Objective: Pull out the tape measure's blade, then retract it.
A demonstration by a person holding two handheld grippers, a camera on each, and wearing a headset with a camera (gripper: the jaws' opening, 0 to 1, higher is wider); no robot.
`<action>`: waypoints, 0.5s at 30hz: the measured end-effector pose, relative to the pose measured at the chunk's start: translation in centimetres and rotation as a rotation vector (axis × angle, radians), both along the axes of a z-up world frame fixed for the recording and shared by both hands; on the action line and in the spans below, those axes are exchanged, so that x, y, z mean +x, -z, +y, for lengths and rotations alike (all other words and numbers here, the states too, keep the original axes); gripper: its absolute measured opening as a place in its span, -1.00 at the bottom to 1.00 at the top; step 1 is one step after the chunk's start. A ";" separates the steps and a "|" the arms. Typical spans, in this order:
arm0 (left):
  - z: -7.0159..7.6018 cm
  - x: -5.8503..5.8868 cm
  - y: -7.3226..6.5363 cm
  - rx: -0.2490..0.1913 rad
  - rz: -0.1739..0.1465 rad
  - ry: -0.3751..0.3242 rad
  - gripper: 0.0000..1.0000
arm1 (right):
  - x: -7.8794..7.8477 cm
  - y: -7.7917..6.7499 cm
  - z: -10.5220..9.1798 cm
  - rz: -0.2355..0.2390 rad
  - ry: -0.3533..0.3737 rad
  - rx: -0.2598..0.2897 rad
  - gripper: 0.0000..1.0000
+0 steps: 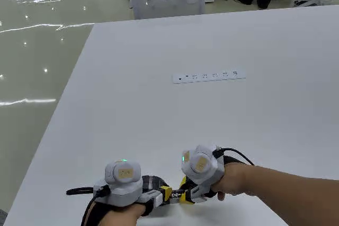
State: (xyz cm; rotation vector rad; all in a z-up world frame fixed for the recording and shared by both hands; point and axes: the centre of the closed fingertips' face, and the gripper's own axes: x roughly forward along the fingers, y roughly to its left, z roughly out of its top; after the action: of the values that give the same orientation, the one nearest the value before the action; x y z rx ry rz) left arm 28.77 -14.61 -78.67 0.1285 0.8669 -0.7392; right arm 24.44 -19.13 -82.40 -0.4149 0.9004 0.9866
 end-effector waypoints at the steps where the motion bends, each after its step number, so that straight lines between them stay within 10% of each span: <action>1: 0.0 0.0 0.0 -0.001 -0.002 0.001 0.13 | 0.0 0.0 0.2 0.002 0.002 0.003 -0.73; 15: 0.1 0.0 0.0 -0.009 -0.004 -0.002 0.13 | 0.7 -0.1 1.5 0.015 0.019 0.018 -0.72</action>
State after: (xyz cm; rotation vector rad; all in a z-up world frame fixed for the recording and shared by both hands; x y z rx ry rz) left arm 28.78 -14.53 -78.63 0.1210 0.8598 -0.7410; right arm 25.15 -17.68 -82.34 -0.3839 0.9068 0.9803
